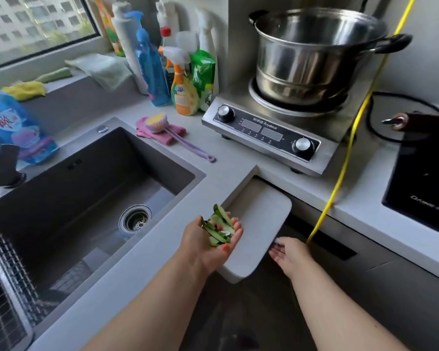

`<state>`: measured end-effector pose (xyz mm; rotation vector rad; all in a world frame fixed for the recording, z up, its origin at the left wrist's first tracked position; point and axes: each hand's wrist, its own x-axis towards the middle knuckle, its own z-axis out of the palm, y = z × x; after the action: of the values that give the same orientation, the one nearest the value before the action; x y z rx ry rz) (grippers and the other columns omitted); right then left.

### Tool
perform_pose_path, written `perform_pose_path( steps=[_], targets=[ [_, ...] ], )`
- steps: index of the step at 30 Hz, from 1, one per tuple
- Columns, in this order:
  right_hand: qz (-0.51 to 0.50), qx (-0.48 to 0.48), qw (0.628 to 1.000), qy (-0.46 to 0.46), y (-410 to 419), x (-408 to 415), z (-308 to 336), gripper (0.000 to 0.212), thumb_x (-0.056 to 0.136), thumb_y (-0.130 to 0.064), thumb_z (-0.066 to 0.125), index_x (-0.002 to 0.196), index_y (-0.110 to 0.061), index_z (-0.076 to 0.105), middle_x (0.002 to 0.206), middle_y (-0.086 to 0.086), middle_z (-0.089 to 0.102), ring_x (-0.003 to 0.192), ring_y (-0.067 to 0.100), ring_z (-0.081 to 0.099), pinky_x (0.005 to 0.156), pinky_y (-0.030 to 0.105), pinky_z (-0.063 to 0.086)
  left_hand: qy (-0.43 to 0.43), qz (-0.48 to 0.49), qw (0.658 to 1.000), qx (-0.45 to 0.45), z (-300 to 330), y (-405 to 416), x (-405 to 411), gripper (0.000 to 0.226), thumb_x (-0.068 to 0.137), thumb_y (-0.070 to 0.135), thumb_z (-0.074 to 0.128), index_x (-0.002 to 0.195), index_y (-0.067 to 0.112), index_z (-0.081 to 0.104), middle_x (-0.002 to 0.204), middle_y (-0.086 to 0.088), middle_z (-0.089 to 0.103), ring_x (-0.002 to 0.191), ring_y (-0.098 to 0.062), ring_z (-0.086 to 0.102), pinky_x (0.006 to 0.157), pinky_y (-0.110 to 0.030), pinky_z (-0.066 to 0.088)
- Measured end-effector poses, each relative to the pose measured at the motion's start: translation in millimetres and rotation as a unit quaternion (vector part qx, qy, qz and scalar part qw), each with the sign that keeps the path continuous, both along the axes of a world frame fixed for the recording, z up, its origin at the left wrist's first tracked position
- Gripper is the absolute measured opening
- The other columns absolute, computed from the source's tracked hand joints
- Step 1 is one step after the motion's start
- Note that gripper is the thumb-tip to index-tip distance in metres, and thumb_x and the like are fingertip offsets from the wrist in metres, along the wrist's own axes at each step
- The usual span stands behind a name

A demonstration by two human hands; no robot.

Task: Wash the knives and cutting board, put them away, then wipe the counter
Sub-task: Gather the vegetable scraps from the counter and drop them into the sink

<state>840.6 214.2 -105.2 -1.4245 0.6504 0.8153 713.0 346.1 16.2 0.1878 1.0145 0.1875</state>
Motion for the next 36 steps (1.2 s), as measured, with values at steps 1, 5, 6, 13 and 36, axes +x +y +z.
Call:
perform_pose_path(
  steps=[1, 5, 6, 13, 36],
  targets=[
    [0.0, 0.007, 1.0, -0.012, -0.6, 0.5, -0.6, 0.012, 0.095, 0.004, 0.042, 0.088, -0.002, 0.051, 0.075, 0.014, 0.053, 0.067, 0.023, 0.054, 0.064, 0.031, 0.047, 0.002, -0.001, 1.0, 0.002, -0.5, -0.1, 0.4, 0.063, 0.101, 0.043, 0.025, 0.108, -0.008, 0.062, 0.1, -0.026, 0.064, 0.091, -0.036, 0.063, 0.08, -0.048, 0.052],
    [0.018, -0.049, 0.997, -0.051, -4.8, 1.6, -7.5, 0.022, 0.092, 0.009, 0.043, 0.077, -0.005, 0.049, 0.068, 0.013, 0.051, 0.058, 0.021, 0.052, 0.052, 0.028, 0.045, 0.005, 0.001, 1.0, 0.002, -3.6, 1.8, 2.3, 0.064, 0.101, 0.043, 0.025, 0.107, -0.008, 0.063, 0.099, -0.025, 0.064, 0.09, -0.036, 0.063, 0.08, -0.048, 0.052],
    [0.02, -0.071, 0.996, -0.053, -7.1, 1.6, -9.3, 0.022, 0.091, 0.009, 0.042, 0.076, -0.005, 0.05, 0.066, 0.013, 0.051, 0.056, 0.021, 0.051, 0.05, 0.028, 0.045, 0.007, 0.002, 1.0, 0.001, -4.4, 2.2, 2.8, 0.064, 0.101, 0.044, 0.025, 0.107, -0.008, 0.062, 0.099, -0.024, 0.064, 0.09, -0.036, 0.063, 0.081, -0.048, 0.052],
    [0.024, -0.119, 0.99, -0.076, -35.4, 4.5, -21.9, 0.02, 0.088, 0.012, 0.046, 0.078, -0.003, 0.055, 0.071, 0.014, 0.056, 0.06, 0.023, 0.055, 0.052, 0.03, 0.047, 0.013, -0.002, 1.0, -0.001, -11.4, 4.5, 3.9, 0.068, 0.1, 0.047, 0.024, 0.105, -0.008, 0.064, 0.098, -0.023, 0.064, 0.09, -0.034, 0.063, 0.08, -0.046, 0.052],
    [0.207, -0.117, 0.817, -0.525, -22.1, -29.5, 30.2, 0.02, 0.08, -0.019, 0.049, 0.088, -0.023, 0.068, 0.089, -0.001, 0.067, 0.087, 0.013, 0.063, 0.075, 0.026, 0.05, -0.027, -0.075, 0.997, -0.016, -47.3, 0.6, 39.6, 0.105, 0.077, 0.082, 0.022, 0.153, 0.011, 0.007, 0.153, -0.016, 0.03, 0.137, -0.025, 0.035, 0.103, -0.033, 0.033]
  ],
)
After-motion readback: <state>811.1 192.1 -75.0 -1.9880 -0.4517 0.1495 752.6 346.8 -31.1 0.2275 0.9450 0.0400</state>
